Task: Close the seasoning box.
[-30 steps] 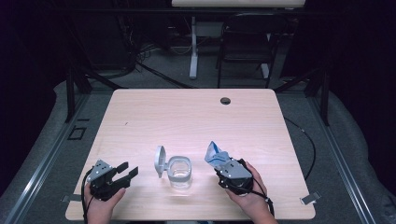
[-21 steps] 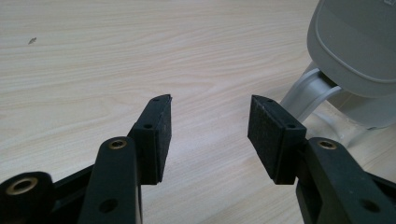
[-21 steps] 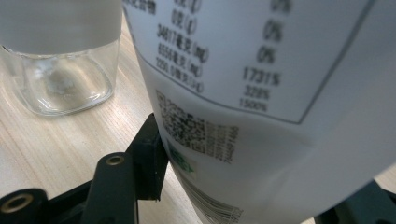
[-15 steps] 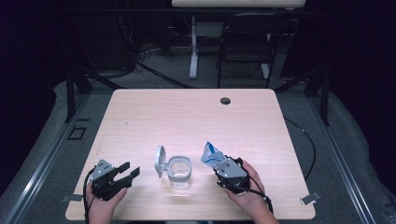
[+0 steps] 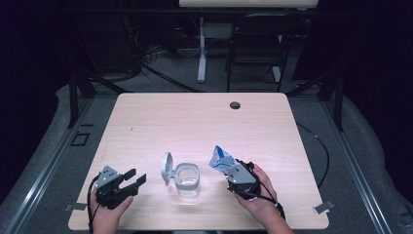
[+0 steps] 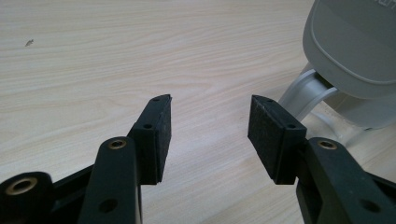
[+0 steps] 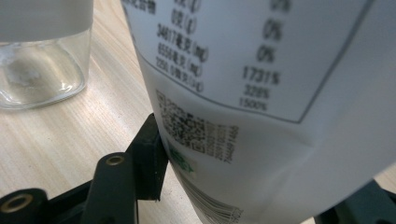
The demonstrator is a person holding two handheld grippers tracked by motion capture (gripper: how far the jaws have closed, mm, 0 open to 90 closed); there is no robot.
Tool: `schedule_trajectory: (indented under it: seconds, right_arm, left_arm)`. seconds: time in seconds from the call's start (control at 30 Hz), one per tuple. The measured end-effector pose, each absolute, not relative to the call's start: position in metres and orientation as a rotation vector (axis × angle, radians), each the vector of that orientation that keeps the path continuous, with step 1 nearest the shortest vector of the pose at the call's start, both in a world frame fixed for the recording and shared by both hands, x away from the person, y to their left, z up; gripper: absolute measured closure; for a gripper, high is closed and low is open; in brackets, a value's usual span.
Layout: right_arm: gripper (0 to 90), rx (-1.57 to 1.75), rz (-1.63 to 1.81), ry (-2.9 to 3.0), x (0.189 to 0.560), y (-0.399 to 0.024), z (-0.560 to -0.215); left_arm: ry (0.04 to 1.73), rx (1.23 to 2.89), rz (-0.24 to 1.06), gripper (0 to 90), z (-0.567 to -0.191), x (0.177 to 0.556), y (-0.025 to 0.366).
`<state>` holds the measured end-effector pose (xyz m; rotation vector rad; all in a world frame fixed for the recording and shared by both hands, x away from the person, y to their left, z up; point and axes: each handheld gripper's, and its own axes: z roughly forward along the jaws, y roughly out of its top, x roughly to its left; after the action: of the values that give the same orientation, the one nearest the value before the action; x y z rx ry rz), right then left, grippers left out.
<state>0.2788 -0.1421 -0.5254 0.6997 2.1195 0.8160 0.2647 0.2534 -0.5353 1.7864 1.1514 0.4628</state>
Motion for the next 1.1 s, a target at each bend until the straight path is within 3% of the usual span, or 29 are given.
schedule_trajectory:
  seconds: [1.1]
  right_arm:
    - [43.7,0.581,0.672,2.097,0.286,-0.130,-0.518]
  left_arm:
    - [1.163,1.799,0.477,48.5,-0.537,0.264,0.257]
